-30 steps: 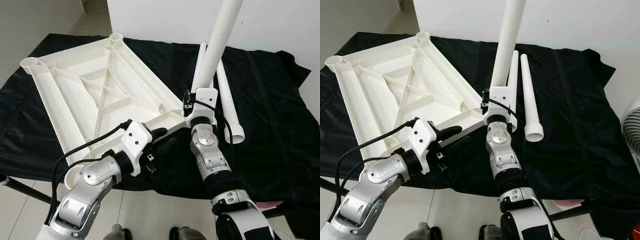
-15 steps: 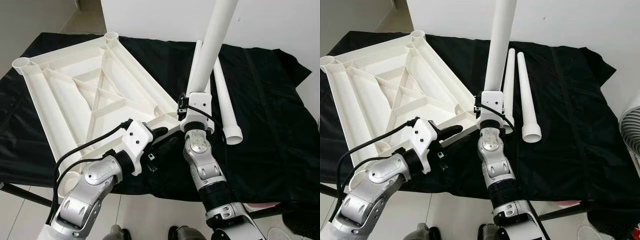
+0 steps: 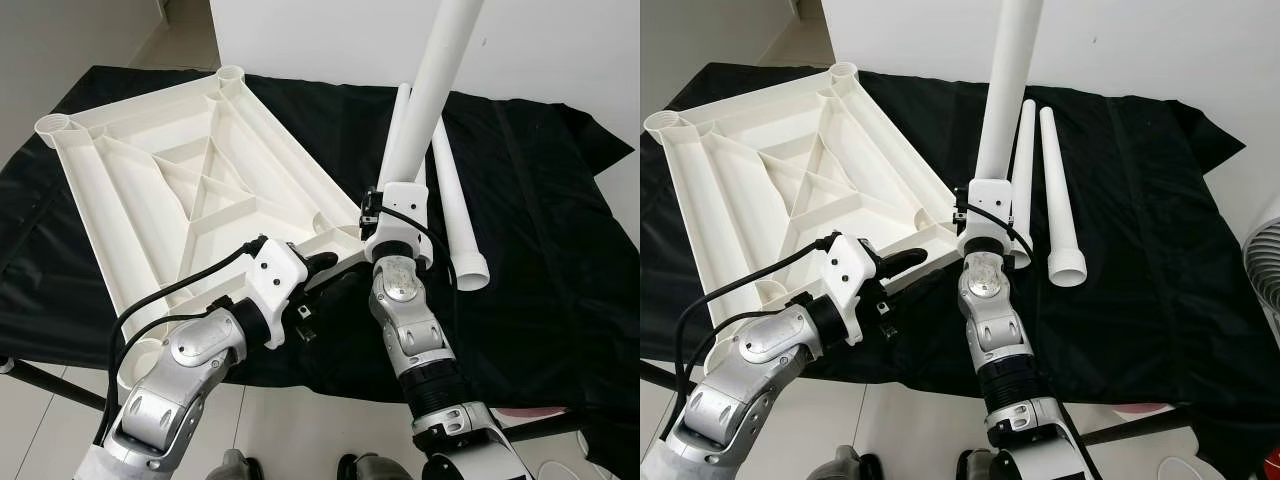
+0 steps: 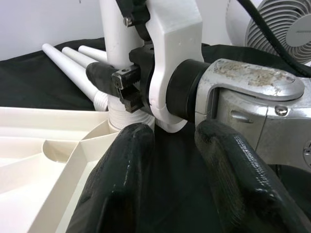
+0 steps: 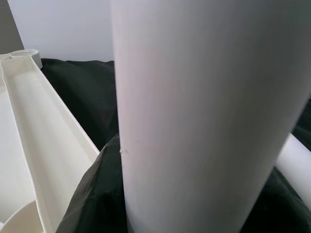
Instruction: Building children table
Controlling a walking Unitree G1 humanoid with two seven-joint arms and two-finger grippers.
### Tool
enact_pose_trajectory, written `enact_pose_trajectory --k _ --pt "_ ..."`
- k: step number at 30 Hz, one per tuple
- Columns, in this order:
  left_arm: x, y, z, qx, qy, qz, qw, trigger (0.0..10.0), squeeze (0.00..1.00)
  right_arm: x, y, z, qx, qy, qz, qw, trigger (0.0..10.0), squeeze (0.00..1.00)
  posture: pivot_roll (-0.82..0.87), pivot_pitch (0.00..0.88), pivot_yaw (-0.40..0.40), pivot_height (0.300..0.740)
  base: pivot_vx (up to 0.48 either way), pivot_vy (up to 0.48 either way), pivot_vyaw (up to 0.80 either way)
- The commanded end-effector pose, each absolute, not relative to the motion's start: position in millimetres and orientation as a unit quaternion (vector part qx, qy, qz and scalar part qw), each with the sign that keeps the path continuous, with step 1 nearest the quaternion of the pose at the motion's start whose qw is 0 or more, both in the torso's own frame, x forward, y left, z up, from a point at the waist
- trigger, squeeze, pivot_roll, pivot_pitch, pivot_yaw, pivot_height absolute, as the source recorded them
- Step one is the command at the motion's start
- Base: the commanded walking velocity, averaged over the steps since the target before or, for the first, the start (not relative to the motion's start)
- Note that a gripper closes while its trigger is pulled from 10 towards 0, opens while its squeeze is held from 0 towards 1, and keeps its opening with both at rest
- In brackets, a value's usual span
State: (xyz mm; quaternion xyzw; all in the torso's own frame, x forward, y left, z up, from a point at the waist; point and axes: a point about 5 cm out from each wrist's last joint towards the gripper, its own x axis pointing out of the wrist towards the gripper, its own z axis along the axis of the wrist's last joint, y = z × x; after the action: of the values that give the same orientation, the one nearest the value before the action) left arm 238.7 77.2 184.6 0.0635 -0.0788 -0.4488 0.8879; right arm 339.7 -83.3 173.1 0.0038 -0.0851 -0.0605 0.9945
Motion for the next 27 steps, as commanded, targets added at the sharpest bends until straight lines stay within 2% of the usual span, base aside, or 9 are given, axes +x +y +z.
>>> enact_pose_trajectory --k 1,6,7,8,21,22,24,27 --pt "239 77 183 0.066 -0.08 -0.45 0.887 10.0 0.0 337 -83 142 0.021 -0.005 -0.077 0.997 10.0 0.0 -0.05 0.122 0.02 0.74 0.0 0.0 0.0" --pt "239 76 183 0.066 -0.08 -0.45 0.887 10.0 0.0 336 -82 142 0.023 -0.004 -0.074 0.997 10.0 0.0 -0.05 0.122 0.02 0.74 0.0 0.0 0.0" --pt "239 76 183 0.066 -0.08 -0.451 0.887 10.0 0.0 336 -81 143 0.024 -0.007 -0.068 0.997 10.0 0.44 -0.05 0.122 0.02 0.74 0.0 0.0 0.0" --pt "239 76 183 0.066 -0.08 -0.451 0.887 10.0 0.0 336 -81 144 0.026 -0.014 -0.063 0.998 10.0 1.0 -0.05 0.122 0.02 0.74 0.0 0.0 0.0" --pt "238 75 183 0.064 -0.082 -0.449 0.887 10.0 0.0 344 -88 161 0.0 -0.069 -0.012 0.998 10.0 1.0 -0.05 0.114 0.014 0.74 0.0 0.0 0.0" --pt "238 75 184 0.064 -0.082 -0.45 0.887 10.0 0.0 346 -91 162 -0.005 -0.071 0.002 0.997 10.0 0.0 -0.05 0.114 0.014 0.74 0.0 0.0 0.0" --pt "238 75 183 0.064 -0.082 -0.45 0.887 10.0 0.0 347 -93 162 -0.009 -0.071 0.011 0.997 10.0 0.0 -0.05 0.111 0.015 0.74 0.0 0.0 0.0" --pt "238 74 183 0.064 -0.083 -0.451 0.886 10.0 0.0 350 -102 165 -0.016 -0.079 0.069 0.994 10.0 0.0 -0.06 0.107 0.017 0.74 0.0 0.0 0.0"
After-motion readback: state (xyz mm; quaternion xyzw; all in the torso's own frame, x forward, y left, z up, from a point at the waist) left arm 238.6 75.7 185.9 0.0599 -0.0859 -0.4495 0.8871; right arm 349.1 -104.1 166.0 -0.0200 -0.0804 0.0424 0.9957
